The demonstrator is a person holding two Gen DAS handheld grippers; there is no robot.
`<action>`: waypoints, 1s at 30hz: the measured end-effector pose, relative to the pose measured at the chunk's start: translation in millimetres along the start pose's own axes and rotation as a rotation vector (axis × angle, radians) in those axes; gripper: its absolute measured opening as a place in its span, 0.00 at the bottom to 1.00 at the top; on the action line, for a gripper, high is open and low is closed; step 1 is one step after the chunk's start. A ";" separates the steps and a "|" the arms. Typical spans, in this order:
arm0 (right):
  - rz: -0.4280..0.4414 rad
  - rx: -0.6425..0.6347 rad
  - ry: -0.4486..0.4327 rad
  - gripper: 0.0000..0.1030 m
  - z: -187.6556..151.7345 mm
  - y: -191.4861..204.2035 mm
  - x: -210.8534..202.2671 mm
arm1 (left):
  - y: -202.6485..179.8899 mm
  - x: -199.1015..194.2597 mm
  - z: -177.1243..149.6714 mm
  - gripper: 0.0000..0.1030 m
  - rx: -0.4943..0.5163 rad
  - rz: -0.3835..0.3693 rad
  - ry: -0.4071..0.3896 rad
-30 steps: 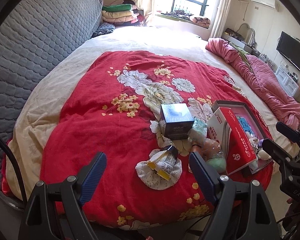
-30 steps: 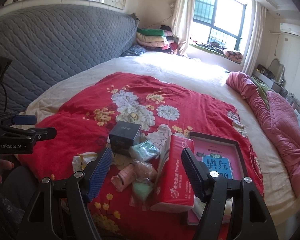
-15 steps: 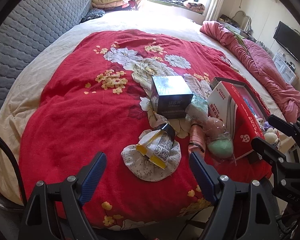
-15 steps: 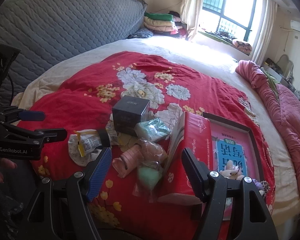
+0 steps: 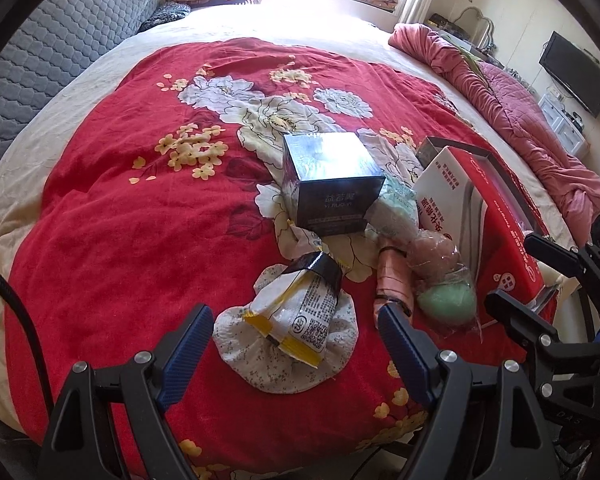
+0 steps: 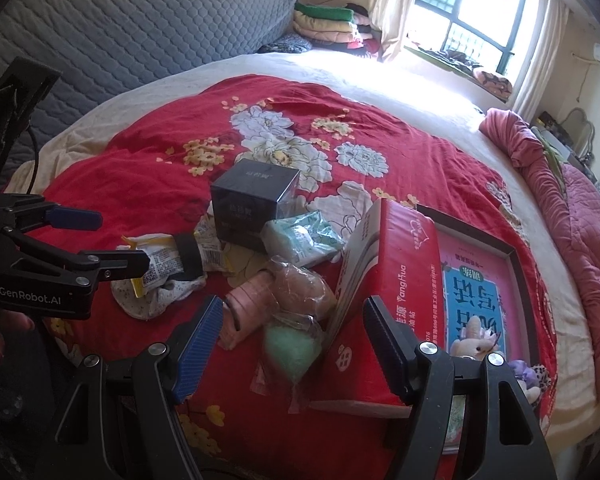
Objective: Organize soft objects
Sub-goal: 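Grasp the yellow snack bag with the left tool while the right tool grasps the clear plastic bag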
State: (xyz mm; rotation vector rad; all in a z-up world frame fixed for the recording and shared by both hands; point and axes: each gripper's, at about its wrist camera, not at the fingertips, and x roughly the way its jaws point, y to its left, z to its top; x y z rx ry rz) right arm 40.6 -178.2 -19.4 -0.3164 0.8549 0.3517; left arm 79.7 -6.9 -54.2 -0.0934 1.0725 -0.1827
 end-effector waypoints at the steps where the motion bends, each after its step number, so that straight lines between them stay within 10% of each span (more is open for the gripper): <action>1: 0.000 0.000 0.002 0.71 0.1 -0.4 1.9 | -0.8 3.7 3.1 0.81 0.002 0.002 0.005; 25: -0.154 -0.364 0.201 0.71 20.9 25.1 81.0 | 7.0 59.9 25.4 0.78 0.115 0.008 0.086; 30: -0.160 -0.375 0.265 0.59 16.6 26.8 103.5 | 9.8 61.2 28.6 0.76 0.130 -0.018 0.091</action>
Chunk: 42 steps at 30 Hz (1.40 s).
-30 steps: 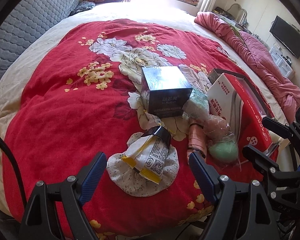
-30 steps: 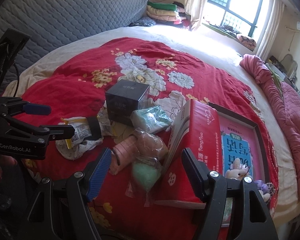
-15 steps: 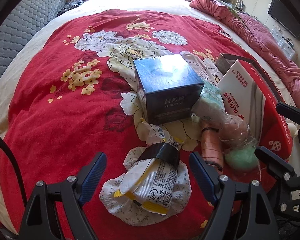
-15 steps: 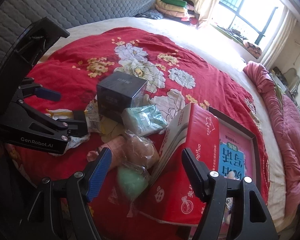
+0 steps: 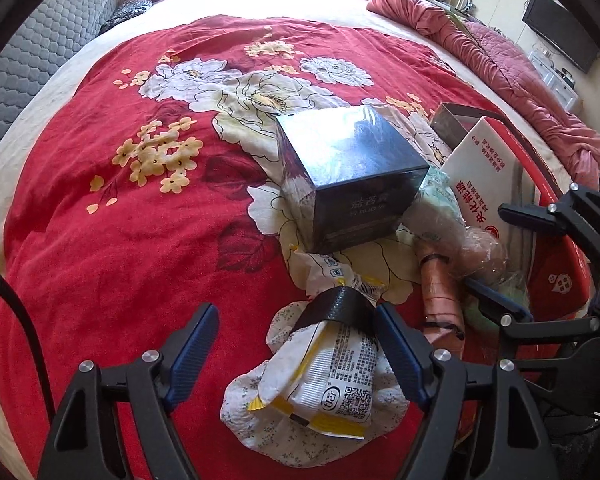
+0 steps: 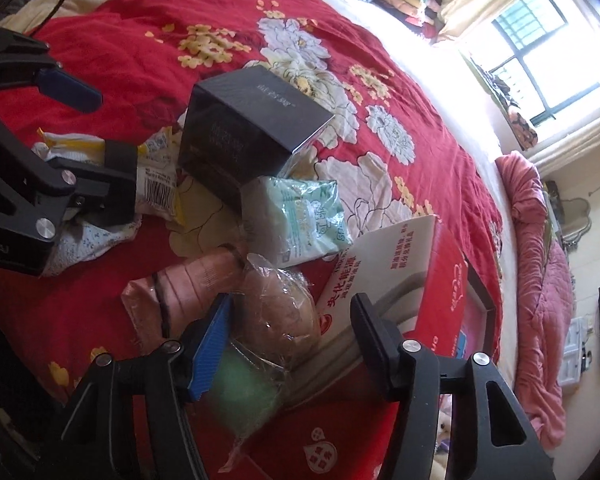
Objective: Organize soft objects
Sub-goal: 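Grasp the yellow snack bag with the left tool while the right tool grasps the clear plastic bag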
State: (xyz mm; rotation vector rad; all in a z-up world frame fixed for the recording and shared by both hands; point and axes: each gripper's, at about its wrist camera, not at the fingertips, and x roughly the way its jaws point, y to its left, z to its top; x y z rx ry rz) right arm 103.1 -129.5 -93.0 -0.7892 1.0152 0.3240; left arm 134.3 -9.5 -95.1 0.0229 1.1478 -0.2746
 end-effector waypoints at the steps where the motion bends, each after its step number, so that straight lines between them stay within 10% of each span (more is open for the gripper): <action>1: 0.012 0.002 0.003 0.56 0.1 0.7 2.9 | -1.6 1.0 0.7 0.75 0.009 -0.008 0.005; 14: 0.258 0.302 -0.140 0.40 -11.2 -42.3 -10.8 | -25.1 25.5 8.0 0.46 0.094 -0.015 0.067; 26: 0.386 0.507 -0.251 0.40 -27.2 -69.8 -24.2 | -0.6 1.5 16.8 0.41 -0.063 -0.139 -0.038; 42: 0.197 0.359 -0.180 0.50 -2.7 -29.9 -8.3 | 13.3 -17.1 10.7 0.41 -0.106 -0.132 -0.096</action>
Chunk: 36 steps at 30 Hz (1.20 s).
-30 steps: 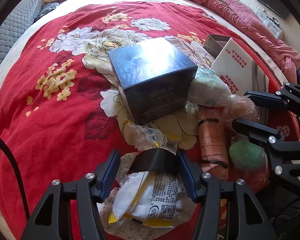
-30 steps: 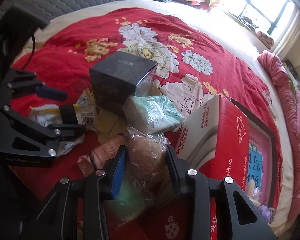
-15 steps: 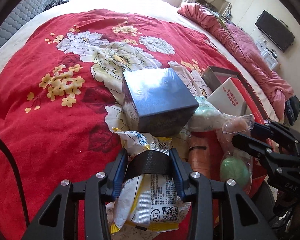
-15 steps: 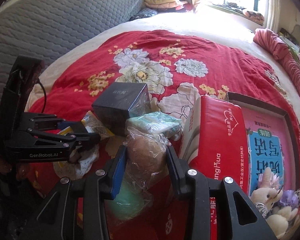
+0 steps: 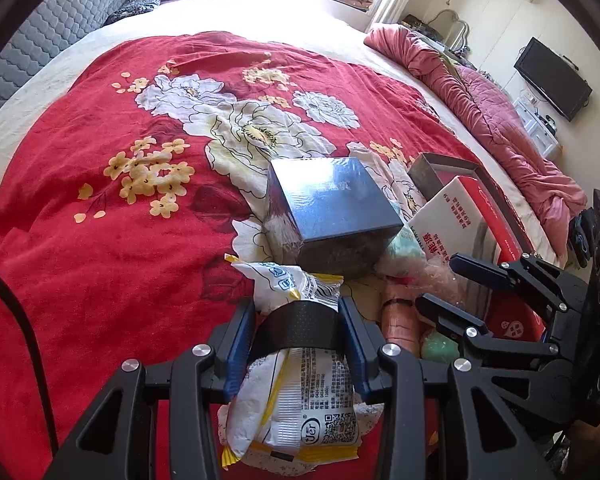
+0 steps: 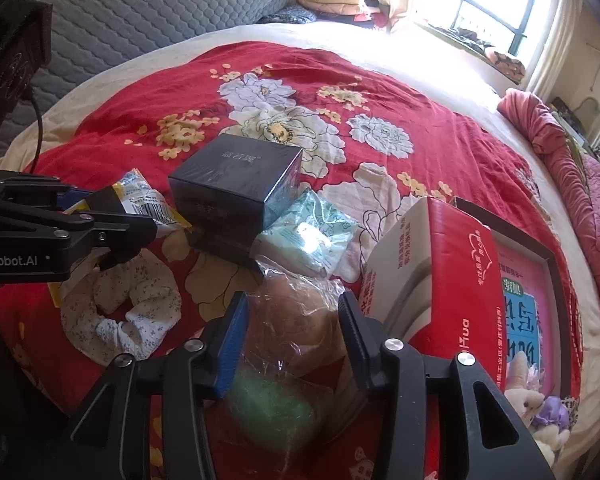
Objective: Organize soft objects
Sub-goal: 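Grasp the yellow snack bag with the left tool while the right tool grasps the clear plastic bag, then lift the snack bag with the left tool while the right tool lifts the clear bag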
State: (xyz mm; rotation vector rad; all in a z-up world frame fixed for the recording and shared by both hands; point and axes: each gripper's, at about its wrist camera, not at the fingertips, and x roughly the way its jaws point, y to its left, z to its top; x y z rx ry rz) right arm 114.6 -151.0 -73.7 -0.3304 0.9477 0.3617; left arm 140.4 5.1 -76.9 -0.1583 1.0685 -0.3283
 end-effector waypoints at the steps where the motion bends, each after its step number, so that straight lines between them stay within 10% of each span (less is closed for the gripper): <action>1: -0.004 -0.004 -0.001 0.49 0.3 1.3 1.0 | 0.2 -0.9 -1.1 0.41 0.000 0.002 -0.001; 7: -0.002 0.021 0.008 0.26 2.2 -10.0 -0.8 | -0.7 -3.2 -7.6 0.41 0.007 0.008 0.006; 36: 0.112 0.110 -0.229 0.23 26.6 -18.9 -77.8 | -30.1 -67.5 -8.9 0.41 0.004 0.062 -0.116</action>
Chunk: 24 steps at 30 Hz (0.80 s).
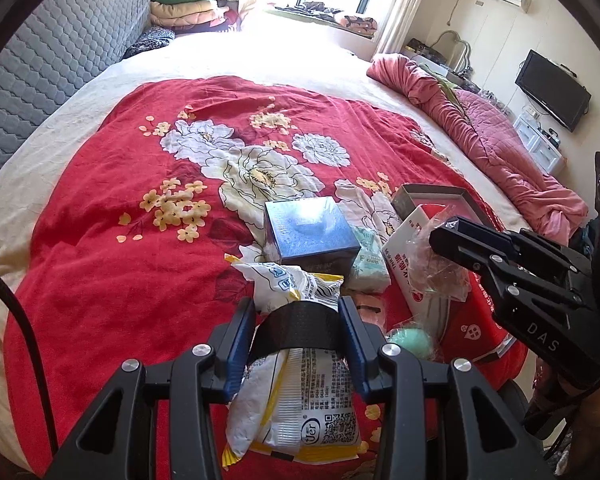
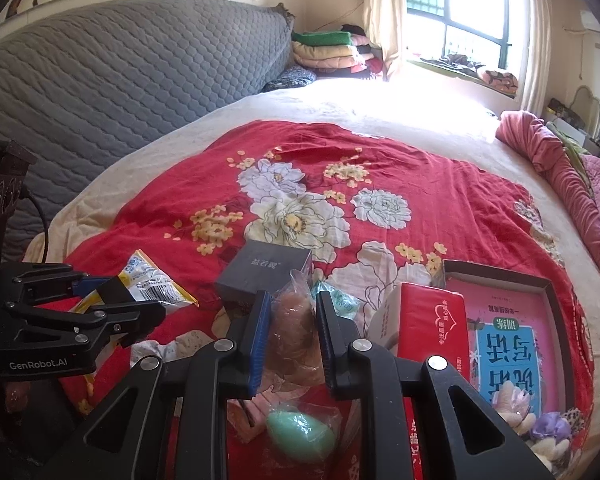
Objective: Organize soft objects
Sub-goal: 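Lift the snack bag with the left tool while the right tool lifts the clear bag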
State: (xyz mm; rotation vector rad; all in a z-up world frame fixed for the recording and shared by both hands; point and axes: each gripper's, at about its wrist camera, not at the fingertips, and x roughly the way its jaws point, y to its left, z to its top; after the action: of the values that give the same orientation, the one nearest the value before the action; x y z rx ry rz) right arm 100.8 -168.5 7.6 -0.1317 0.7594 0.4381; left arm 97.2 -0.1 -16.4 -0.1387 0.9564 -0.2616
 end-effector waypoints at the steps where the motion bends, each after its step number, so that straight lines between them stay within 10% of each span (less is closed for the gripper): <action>1: 0.001 0.003 -0.007 0.23 0.8 -0.4 -2.5 | -1.3 -2.9 -0.1 0.41 -0.001 0.000 -0.004; 24: -0.040 0.073 -0.131 0.22 11.7 -37.1 -77.6 | -60.3 -53.8 17.8 0.32 0.079 0.057 -0.092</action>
State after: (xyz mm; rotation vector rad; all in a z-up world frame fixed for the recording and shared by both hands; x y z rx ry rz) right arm 74.4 -224.9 68.2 -0.0489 0.6425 0.3767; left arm 72.8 -42.8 50.2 -0.0502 0.8564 -0.2386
